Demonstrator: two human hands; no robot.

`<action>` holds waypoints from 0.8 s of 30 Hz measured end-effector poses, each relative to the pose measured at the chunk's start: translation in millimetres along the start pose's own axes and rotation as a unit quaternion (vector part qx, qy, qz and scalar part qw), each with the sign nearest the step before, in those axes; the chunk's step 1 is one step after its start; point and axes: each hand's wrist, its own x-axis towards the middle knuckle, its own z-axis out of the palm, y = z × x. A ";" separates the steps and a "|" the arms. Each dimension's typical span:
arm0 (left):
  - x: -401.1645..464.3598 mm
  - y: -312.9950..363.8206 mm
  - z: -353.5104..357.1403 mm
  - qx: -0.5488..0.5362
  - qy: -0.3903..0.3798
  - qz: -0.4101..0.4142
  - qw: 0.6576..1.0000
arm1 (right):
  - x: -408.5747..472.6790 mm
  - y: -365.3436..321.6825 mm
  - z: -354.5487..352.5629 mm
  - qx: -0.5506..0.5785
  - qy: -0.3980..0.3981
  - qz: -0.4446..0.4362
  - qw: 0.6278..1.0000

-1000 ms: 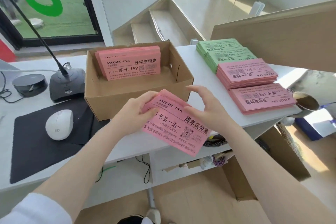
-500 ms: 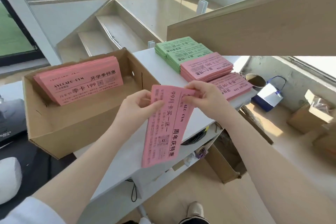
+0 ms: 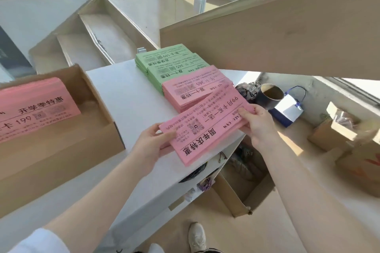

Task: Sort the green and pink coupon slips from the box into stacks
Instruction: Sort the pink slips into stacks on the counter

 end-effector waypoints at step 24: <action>51.1 -32.5 89.5 0.041 0.195 0.060 0.978 | 129.6 -7.8 -46.4 -0.324 -0.129 -0.038 0.937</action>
